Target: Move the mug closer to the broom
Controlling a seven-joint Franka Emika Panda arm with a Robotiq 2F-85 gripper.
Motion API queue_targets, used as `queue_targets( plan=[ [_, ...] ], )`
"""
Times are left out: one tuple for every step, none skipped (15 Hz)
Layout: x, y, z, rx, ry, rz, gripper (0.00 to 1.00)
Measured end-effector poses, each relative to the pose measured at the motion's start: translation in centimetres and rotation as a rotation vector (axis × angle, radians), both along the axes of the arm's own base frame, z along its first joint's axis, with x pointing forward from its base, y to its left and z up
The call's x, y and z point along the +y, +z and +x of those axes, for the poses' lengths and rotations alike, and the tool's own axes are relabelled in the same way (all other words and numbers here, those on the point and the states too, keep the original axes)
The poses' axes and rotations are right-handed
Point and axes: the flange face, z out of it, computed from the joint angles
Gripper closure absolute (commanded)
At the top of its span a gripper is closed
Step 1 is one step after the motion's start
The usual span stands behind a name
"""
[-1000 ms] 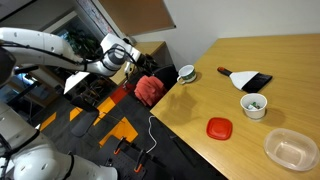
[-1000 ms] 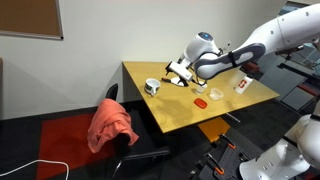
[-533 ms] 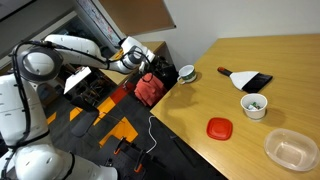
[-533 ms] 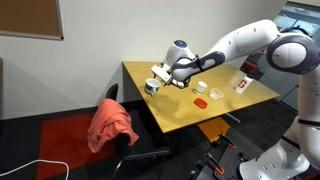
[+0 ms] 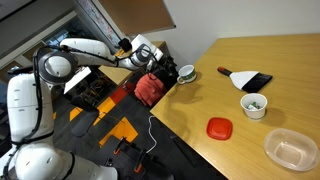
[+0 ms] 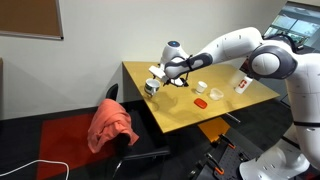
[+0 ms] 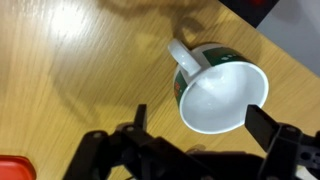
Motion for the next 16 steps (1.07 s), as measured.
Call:
queue_targets(
  plan=[
    [0.1,0.2,0.0,0.008,0.009,-0.001,0.0],
    [0.2,0.5,0.0,0.009,0.015,-0.001,0.0],
    [0.3,0.5,0.0,0.008,0.017,0.0,0.0],
    [0.3,0.5,0.0,0.009,0.017,0.001,0.0],
    [0.3,0.5,0.0,0.009,0.017,0.0,0.0],
    [0.2,0.3,0.0,0.012,0.017,-0.002,0.0],
    [0.0,0.0,-0.1,0.016,0.014,-0.003,0.0],
    [-0.3,-0.4,-0.1,0.022,0.011,0.001,0.0],
    [-0.9,-0.9,-0.1,0.03,0.011,0.014,0.0],
    [-1.7,-1.5,0.0,0.038,0.011,0.031,0.0],
    [-2.6,-2.1,0.1,0.044,0.011,0.052,0.0],
    [-3.6,-2.7,0.3,0.048,0.011,0.073,0.0],
    [-4.7,-3.2,0.5,0.049,0.011,0.092,0.0],
    [-5.6,-3.6,0.7,0.05,0.014,0.106,0.0],
    [-6.4,-4.1,0.9,0.048,0.015,0.119,0.0],
    [-6.9,-4.5,1.1,0.045,0.017,0.13,0.0]
  ],
)
